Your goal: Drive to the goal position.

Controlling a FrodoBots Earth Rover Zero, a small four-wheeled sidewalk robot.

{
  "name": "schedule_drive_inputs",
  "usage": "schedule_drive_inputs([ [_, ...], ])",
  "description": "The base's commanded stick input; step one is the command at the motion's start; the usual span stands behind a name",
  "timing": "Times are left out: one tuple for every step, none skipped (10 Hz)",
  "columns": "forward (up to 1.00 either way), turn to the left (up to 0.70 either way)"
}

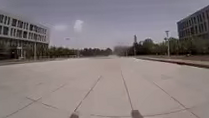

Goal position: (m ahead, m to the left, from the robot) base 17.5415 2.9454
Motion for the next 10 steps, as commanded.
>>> schedule_drive_inputs([
  [0.70,0.01],
  [0.70,0.01],
  [0.70,0.01],
  [0.70,0.01],
  [0.70,0.01],
  [0.70,0.01],
  [0.70,0.01],
  [0.70,0.01],
  [0.70,0.01],
  [0.70,0.01],
])
